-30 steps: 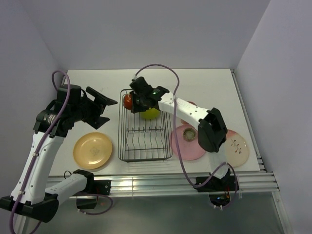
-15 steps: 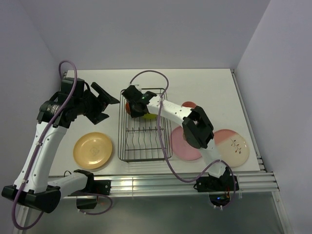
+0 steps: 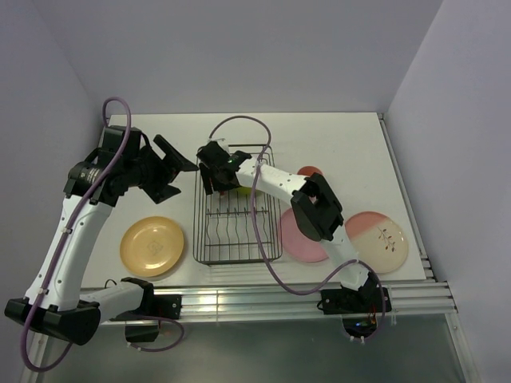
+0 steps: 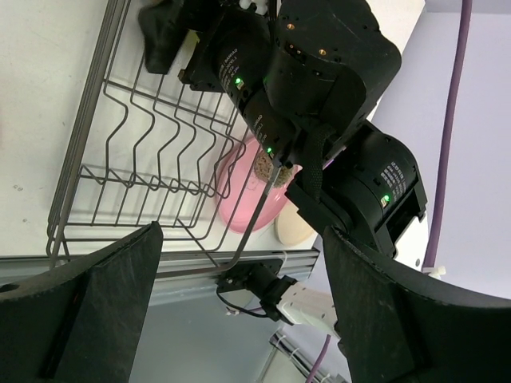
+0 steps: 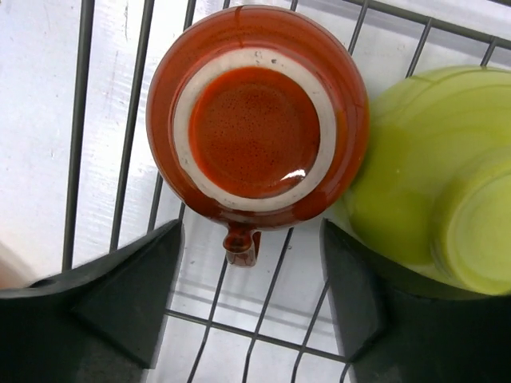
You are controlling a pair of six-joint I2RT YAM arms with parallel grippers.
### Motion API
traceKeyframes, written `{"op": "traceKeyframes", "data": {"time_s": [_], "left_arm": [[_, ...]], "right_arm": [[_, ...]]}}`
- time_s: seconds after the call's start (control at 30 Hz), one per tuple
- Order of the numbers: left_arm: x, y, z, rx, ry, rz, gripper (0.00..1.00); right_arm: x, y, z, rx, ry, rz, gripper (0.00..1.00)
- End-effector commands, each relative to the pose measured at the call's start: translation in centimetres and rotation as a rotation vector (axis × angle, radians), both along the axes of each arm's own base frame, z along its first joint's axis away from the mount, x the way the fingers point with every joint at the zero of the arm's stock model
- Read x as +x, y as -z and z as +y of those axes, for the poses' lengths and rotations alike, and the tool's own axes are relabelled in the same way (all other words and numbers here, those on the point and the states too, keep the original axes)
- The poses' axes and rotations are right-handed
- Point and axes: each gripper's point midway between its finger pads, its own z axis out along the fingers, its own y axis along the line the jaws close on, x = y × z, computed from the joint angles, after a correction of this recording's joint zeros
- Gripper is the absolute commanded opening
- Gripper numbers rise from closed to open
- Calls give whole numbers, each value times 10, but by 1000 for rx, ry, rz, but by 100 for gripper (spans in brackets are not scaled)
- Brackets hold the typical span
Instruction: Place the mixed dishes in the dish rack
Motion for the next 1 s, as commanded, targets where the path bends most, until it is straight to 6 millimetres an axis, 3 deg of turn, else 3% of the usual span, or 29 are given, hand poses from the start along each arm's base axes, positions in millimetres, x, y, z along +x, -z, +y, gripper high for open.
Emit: {"op": "traceKeyframes", "data": {"time_s": [0.0, 0.2, 0.3, 0.43, 0.47, 0.57, 0.63, 0.67, 0.7, 0.8, 0.93, 0.97], "left_arm": [[-2, -14, -2, -7, 26, -41, 88], [-8, -8, 4, -1, -16, -22, 90], [-13, -9, 8, 7, -30, -31, 88], [-22, -9, -3, -6, 6, -48, 84], [-24, -8, -9, -8, 27, -45, 83], [-28, 7, -40, 27, 127, 6, 84], [-39, 4, -65, 45, 203, -1, 84], [-34, 10, -72, 78, 200, 2, 84], [-38, 4, -85, 76, 236, -16, 84], [-29, 6, -106, 99, 276, -23, 84], [-11, 8, -138, 132, 327, -45, 84], [-3, 20, -148, 157, 338, -21, 84]], "right_arm": [[4, -41, 7, 59, -10, -83, 85], [-2, -85, 2, 108, -12, -118, 86], [-10, -122, -7, 157, 3, -158, 86], [-28, -173, -45, 196, 56, -204, 86], [-31, -177, -56, 191, 81, -204, 86], [-47, -181, -112, 154, 172, -202, 86], [-67, -177, -152, 135, 224, -198, 86], [-73, -173, -167, 125, 251, -195, 85], [-85, -166, -195, 119, 290, -187, 85], [-109, -154, -235, 145, 367, -170, 84], [-134, -139, -262, 164, 429, -152, 82], [-139, -133, -269, 151, 443, -136, 82]]}}
